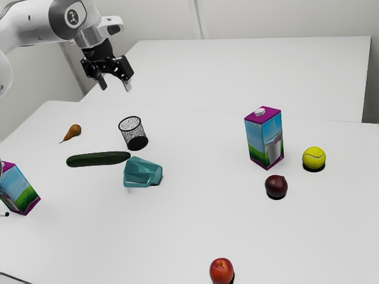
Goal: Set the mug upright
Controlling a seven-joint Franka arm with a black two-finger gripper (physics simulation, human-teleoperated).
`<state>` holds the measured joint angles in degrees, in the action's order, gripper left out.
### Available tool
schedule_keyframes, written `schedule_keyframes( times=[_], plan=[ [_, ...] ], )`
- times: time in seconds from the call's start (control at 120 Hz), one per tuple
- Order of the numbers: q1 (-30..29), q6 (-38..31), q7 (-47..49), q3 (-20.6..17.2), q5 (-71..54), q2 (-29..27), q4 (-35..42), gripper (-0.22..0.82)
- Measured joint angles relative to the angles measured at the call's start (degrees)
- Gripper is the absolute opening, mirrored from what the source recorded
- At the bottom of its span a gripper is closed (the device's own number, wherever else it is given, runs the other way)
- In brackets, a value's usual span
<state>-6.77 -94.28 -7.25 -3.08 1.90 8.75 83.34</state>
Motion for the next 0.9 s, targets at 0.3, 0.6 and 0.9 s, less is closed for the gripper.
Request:
schedule_keyframes(
  times=[0.3,0.6,0.9],
  plan=[
    [0.00,0.40,-0.54,0.05,0.10,-0.04,0.34,0.60],
    [-1.04,2.61,-4.18,10.11,15.40,-1.22,6.22,0.60],
    [-4.19,2.81,-12.72,11.12,25.74,-0.77,16.66,0.60]
  ],
)
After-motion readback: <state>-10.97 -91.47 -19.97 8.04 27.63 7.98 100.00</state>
